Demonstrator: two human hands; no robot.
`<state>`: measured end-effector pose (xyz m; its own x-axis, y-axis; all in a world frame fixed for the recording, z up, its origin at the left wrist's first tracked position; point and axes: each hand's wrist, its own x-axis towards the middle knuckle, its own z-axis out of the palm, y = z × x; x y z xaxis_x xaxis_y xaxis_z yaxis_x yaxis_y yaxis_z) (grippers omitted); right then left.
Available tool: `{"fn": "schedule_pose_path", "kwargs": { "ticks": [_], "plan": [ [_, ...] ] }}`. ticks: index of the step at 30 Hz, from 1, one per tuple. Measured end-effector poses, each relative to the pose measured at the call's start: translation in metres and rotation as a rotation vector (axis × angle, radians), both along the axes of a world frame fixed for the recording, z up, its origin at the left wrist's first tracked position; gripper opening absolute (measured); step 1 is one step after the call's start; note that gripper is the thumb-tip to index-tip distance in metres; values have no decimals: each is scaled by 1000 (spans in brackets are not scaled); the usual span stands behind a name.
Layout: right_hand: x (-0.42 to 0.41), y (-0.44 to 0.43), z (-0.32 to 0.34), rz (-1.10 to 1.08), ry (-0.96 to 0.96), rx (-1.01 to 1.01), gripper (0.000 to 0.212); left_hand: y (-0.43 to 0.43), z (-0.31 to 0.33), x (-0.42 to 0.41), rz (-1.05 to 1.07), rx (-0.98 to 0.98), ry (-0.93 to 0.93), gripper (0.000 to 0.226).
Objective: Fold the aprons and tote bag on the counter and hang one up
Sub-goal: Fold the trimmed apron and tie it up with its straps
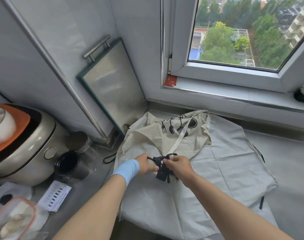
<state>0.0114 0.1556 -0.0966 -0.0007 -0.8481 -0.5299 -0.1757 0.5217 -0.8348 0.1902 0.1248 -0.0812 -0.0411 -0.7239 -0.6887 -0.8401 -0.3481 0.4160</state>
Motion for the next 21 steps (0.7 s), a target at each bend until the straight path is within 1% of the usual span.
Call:
{"fn": "schedule_pose_path", "kwargs": {
  "ticks": [2, 4, 7, 9, 11, 12, 16, 18, 21],
  "plan": [
    [-2, -11, 16, -11, -35, -12, 23, 0, 13, 2, 117, -33, 108, 51],
    [-8, -27, 43, -20, 7, -73, 23, -2, 32, 4, 242, -57, 199, 43],
    [-19, -58, 99, -10, 100, -224, 25, -11, 65, 8, 351, -81, 225, 27],
    [-23, -77, 138, 20, 142, -323, 15, -19, 89, 8, 395, -107, 209, 20],
    [-22, -95, 178, 86, 149, -405, 11, -28, 118, 4, 356, -178, 187, 22],
    [-20, -103, 195, 121, 148, -426, 12, -34, 131, 2, 302, -217, 167, 25],
    [-10, -140, 256, 181, 165, -450, 27, -51, 188, -8, 75, -341, 142, 37],
    [-8, -154, 282, 177, 133, -458, 26, -60, 210, -7, 50, -422, 168, 35],
    [-9, -169, 318, 152, 45, -467, 22, -72, 248, -2, 86, -536, 214, 32]
  ]
}}
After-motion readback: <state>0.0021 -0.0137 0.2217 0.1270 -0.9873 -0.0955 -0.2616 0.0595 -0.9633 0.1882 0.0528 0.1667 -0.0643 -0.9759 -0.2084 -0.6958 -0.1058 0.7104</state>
